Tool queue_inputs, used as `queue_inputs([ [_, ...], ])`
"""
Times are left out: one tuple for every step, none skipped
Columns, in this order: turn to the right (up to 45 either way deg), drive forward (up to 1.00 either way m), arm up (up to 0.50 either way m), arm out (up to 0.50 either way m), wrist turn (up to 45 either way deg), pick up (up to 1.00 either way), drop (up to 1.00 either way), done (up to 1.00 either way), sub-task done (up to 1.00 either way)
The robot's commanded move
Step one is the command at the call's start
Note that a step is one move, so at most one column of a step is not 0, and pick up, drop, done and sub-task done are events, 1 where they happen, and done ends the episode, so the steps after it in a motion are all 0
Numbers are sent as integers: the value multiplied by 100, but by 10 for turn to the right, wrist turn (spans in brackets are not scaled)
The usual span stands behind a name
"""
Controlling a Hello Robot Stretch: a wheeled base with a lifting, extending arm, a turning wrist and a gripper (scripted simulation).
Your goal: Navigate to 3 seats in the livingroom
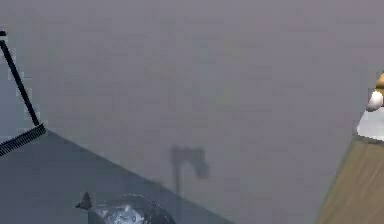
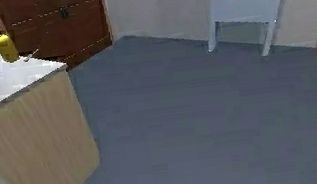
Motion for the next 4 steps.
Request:
queue_inputs([
  [-450,0,0,0,0,0,0,0,0],
  [-450,0,0,0,0,0,0,0,0],
  [-450,0,0,0,0,0,0,0,0],
  [-270,0,0,0,0,0,0,0,0],
])
